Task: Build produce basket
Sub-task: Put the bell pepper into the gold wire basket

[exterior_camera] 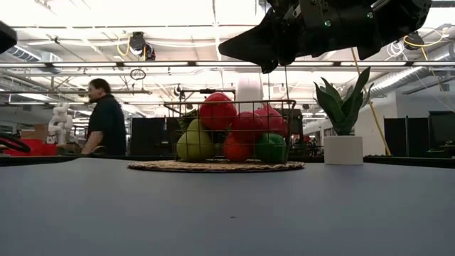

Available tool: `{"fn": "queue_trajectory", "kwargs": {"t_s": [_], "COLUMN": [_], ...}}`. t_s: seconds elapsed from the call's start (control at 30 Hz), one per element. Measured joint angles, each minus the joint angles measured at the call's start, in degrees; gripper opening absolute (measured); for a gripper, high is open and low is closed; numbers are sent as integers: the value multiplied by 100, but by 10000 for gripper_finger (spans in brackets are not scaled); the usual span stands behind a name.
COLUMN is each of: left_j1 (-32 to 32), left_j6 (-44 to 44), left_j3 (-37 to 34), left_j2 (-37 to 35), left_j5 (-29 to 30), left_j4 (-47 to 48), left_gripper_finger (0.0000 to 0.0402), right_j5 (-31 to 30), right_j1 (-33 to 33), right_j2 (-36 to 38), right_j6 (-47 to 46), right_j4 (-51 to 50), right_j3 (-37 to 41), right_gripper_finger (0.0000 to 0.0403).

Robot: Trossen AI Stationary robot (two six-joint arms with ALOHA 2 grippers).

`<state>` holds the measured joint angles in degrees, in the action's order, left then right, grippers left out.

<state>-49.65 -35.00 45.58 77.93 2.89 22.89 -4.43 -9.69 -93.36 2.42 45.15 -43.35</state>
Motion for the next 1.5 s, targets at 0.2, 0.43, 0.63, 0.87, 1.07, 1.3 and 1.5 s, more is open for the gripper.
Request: {"fn": "queue_trajectory", "kwargs": {"t_s": [0.2,0.43,0.63,0.87,1.07,1.3,1.5], "left_j1": [0,2,67,730,1185,2152,3649], "left_j6": [25,152,174,329,1535,2375,3252], "left_j3": [2,2,0,330,795,1316,1322], "left_j2": [281,290,262,35,-205,-352,-272], "left_j5": [-289,-290,-312,422,1312,3602,3590], "left_j4": [-361,-356,-336,-323,190,769,-313], "left_gripper_finger": [97,95,35,36,26,31,35], "right_j5": [0,0,0,-13,-2,-2,-35], "right_j1": [0,0,0,-6,-20,-24,-37], "right_j2": [0,0,0,0,1,0,0], "right_j6": [71,87,87,86,85,24,22], "right_j4": [37,52,52,201,350,332,323], "right_j3": [0,0,0,0,0,0,0], "right_gripper_finger": [4,4,4,4,4,4,5]}}
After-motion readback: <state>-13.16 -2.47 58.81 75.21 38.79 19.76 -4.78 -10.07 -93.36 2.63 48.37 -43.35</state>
